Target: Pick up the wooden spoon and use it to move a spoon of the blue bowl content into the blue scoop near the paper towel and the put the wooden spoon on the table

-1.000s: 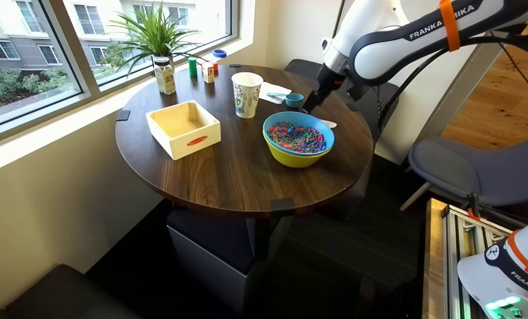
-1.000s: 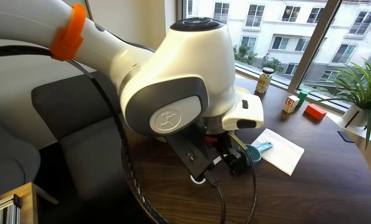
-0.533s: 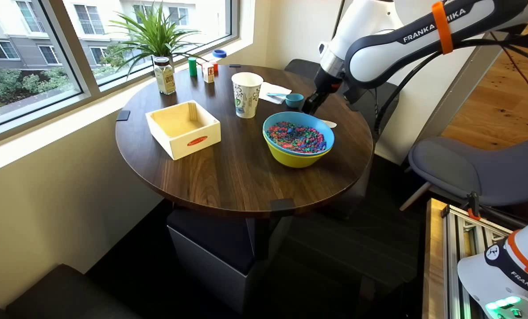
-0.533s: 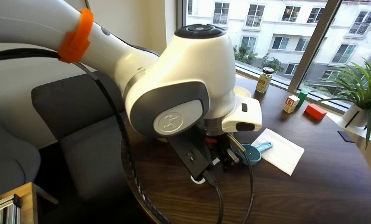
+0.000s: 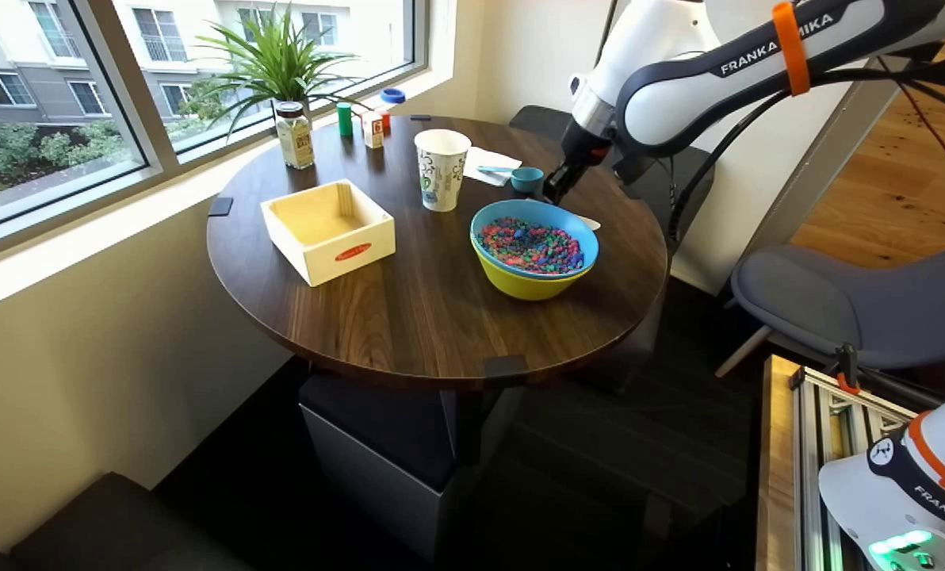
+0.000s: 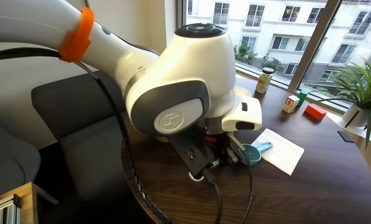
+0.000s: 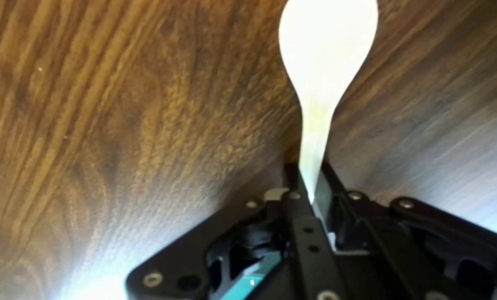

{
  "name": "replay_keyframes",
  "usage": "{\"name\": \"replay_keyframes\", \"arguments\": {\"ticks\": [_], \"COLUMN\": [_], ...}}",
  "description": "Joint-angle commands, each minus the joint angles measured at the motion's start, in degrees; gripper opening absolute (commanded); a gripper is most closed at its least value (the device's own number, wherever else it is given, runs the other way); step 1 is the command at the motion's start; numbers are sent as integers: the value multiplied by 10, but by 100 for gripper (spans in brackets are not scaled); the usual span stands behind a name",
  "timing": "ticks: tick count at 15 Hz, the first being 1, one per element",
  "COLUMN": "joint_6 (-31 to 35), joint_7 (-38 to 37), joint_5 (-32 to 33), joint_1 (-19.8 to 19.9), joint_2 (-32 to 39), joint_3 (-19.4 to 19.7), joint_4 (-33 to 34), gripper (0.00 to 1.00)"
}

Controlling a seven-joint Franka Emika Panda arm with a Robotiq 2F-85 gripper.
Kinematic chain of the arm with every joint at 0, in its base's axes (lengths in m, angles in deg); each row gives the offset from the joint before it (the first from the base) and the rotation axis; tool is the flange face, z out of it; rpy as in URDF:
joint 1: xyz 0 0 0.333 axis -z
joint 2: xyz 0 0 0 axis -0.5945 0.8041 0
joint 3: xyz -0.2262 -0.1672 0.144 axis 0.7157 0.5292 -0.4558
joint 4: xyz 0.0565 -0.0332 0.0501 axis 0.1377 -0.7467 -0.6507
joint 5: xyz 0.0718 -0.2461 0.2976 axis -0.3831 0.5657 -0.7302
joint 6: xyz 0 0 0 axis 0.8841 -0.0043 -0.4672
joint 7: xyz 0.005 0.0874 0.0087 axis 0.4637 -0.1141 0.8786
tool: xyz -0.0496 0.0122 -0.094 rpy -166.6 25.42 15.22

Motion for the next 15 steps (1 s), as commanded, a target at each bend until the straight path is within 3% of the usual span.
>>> {"name": "replay_keyframes", "arguments": {"ticks": [1,9,14,15], "joint_6": [-12,-3,-27,-12], "joint_7": [-34,-100,-260,-192], "joint_5": [15,61,169,122], "joint_1": [-6,-24,-26,-26], "joint_2": [-5,-114,-164,-139], "joint_3": [6,-9,-55,-41], "joint_4": [10,-20,-25,-5], "gripper": [3,3,3,3]}}
